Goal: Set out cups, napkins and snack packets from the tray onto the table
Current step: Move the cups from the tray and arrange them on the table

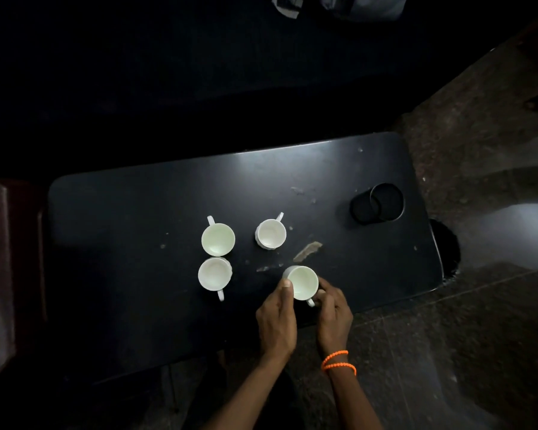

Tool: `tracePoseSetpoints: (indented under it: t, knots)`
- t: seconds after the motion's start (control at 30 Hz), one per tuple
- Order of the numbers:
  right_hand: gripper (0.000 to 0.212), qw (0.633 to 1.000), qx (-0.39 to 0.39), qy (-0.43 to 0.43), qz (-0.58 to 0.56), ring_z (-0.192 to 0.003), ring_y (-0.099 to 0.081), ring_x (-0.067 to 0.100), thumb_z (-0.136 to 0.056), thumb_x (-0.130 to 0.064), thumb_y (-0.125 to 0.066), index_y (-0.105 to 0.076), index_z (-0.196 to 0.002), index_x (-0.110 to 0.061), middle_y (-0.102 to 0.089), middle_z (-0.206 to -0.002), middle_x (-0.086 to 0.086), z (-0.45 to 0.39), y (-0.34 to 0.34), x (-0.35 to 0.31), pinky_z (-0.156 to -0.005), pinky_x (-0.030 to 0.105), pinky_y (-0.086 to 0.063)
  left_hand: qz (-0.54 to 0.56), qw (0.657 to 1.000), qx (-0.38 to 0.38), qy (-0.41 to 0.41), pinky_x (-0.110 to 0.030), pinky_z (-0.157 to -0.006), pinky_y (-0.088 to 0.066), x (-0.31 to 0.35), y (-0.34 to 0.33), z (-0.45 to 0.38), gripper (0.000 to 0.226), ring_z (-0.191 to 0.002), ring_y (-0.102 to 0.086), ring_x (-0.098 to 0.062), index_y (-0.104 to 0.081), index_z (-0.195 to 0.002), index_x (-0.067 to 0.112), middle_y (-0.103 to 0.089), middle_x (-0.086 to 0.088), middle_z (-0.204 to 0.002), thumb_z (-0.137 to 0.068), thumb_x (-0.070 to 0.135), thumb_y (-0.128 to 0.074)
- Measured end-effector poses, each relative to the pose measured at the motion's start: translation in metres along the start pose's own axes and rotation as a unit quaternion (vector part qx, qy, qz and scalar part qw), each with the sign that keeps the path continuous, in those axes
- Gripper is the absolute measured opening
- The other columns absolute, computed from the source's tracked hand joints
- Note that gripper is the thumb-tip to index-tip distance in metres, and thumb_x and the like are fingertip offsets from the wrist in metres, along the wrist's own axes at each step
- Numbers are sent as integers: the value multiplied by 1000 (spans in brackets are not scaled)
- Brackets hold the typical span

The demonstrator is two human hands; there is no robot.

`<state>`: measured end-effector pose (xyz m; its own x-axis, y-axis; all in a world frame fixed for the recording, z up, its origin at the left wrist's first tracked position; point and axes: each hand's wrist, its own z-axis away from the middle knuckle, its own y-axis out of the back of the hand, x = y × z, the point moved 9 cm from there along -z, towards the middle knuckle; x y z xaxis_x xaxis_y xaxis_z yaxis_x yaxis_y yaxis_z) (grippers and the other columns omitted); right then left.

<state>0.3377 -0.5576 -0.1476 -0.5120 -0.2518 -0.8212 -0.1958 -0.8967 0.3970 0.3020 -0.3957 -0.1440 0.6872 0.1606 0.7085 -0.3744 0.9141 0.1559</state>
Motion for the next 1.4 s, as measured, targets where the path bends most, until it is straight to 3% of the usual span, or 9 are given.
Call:
tracePoseSetpoints:
  t: [0.17,0.3,0.4,0.67,0.83,1.0,1.1,1.27,1.4]
  knots:
    - [39,1000,5,-1,9,-103,-68,7,-76,-36,-49,-77,-102,-29,-73,-106,-13,7,15,5,-86,26,-55,-31,999,-6,3,-44,-105,-51,-9,-10,10,51,-118,-69,-17,-68,-132,23,-74,-1,-127,-103,54,-41]
    - [44,1000,15,-19,16,-102,-70,21,-78,-35,-49,-78,-107,-18,-73,-108,-9,17,23,21,-89,55,-56,-61,998,7,-8,-38,-103,-51,-11,-8,16,44,-114,-70,-17,-71,-130,20,-75,-4,-123,-105,45,-43]
    - [43,999,19,-25,22,-102,-70,22,-79,-35,-49,-78,-108,-20,-73,-108,-9,21,26,25,-88,59,-55,-82,996,0,-23,-39,-100,-52,-9,-7,16,42,-111,-70,-16,-72,-127,20,-76,-3,-121,-106,42,-43]
    - [36,993,54,27,104,-112,-63,31,-85,-23,-53,-73,-111,-9,-68,-115,10,24,30,0,-97,45,-51,-81,996,7,-47,-35,-101,-52,-12,0,16,41,-112,-70,-17,-70,-129,17,-74,-3,-125,-105,38,-44]
    - [46,971,107,139,166,-118,-54,24,-86,-28,-55,-67,-122,-2,-61,-123,12,37,12,-46,-105,34,-43,17,991,117,-62,-30,-68,-60,8,58,10,51,-85,-74,-10,-76,-101,23,-77,7,-96,-102,58,-39]
    - [34,975,-58,184,114,-112,-62,17,-86,-17,-60,-70,-118,-8,-69,-117,1,60,-82,-73,-103,33,-49,-26,947,284,-148,-20,-85,-48,38,148,5,49,-89,-66,-13,-77,-107,12,-71,-3,-100,-105,42,-39]
    - [37,979,-136,116,101,-113,-64,23,-85,-6,-64,-69,-122,-5,-68,-122,8,65,-130,-62,-102,40,-51,-88,959,247,-108,-2,-95,-30,30,167,-23,38,-111,-53,-4,-69,-128,8,-65,-11,-125,-108,28,-43]
    - [38,976,-166,62,127,-107,-61,11,-84,-1,-63,-71,-120,-10,-68,-118,8,71,-162,-51,-87,-2,-35,-34,995,97,-9,-43,-116,-42,-2,154,-53,46,-135,-54,-17,-62,-140,20,-61,-2,-143,-106,45,-41]
    - [40,980,-157,37,119,-95,-53,-15,-84,-3,-62,-71,-121,-12,-67,-119,6,76,-161,-47,-79,-7,-33,-4,994,110,13,-48,-110,-47,-8,156,-45,55,-124,-64,-21,-67,-132,27,-69,3,-134,-100,61,-37]
